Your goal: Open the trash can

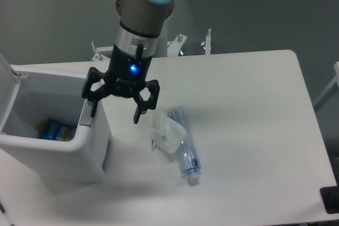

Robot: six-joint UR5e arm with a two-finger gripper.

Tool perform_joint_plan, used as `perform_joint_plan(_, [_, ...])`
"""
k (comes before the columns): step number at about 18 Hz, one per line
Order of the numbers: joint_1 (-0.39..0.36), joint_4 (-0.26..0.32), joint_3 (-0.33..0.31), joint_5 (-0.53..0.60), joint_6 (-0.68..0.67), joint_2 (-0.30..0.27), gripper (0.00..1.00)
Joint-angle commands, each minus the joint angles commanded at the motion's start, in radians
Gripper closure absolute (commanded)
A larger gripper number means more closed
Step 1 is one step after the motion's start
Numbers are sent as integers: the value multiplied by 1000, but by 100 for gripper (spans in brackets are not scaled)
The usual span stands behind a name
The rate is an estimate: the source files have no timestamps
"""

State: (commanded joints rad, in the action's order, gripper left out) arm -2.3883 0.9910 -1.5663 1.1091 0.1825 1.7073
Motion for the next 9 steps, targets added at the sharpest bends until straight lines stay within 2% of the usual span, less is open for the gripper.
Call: perform_joint_plan(9, [-149, 0, 40, 2, 213, 55, 0])
